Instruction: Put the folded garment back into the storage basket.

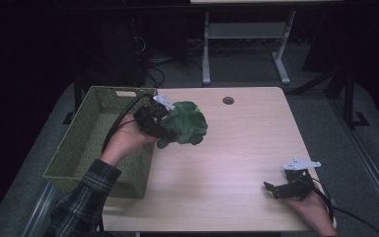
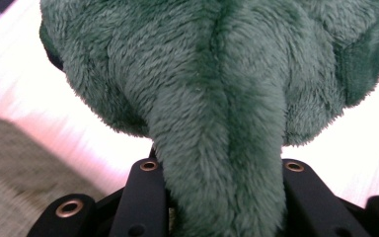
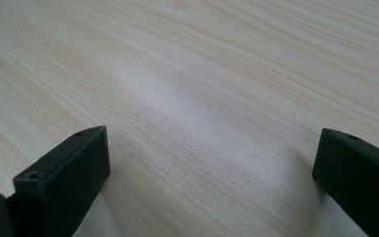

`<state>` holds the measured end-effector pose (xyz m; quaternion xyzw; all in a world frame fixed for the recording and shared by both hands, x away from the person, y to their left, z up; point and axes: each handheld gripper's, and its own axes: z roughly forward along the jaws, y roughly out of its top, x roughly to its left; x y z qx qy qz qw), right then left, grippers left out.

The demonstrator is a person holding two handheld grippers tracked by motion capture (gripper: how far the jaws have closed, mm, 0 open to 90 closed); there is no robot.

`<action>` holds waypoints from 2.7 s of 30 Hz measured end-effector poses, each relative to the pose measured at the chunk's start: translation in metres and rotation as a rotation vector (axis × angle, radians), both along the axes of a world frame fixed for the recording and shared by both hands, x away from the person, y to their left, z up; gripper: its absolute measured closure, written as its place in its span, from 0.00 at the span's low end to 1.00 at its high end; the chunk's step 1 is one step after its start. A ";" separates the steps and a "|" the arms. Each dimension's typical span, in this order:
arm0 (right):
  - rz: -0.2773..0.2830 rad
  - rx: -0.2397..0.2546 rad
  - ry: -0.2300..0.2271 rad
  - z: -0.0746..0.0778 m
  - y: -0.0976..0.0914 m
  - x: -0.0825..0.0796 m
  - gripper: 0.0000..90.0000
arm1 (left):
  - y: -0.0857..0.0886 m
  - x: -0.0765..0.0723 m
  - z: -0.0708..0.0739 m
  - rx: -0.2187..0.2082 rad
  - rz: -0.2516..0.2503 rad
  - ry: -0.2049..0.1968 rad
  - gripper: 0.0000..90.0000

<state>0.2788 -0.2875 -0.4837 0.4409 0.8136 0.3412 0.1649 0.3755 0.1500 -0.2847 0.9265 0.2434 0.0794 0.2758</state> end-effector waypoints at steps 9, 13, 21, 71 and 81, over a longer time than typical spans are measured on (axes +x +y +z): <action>0.000 0.000 0.000 0.000 0.000 0.000 0.01 | 0.038 0.001 0.007 -0.019 0.088 -0.027 0.76; 0.000 0.000 0.000 0.000 0.000 0.000 0.01 | 0.056 0.001 0.008 -0.028 0.128 -0.033 0.76; 0.000 0.000 0.000 0.000 0.000 0.000 0.01 | 0.094 0.001 0.002 -0.044 0.221 -0.045 0.76; 0.003 -0.001 -0.003 0.000 0.000 0.000 0.01 | 0.175 0.019 -0.123 0.046 0.453 0.116 0.59; 0.003 -0.001 -0.004 0.000 0.000 0.000 0.01 | 0.176 0.015 -0.124 0.015 0.476 0.066 0.32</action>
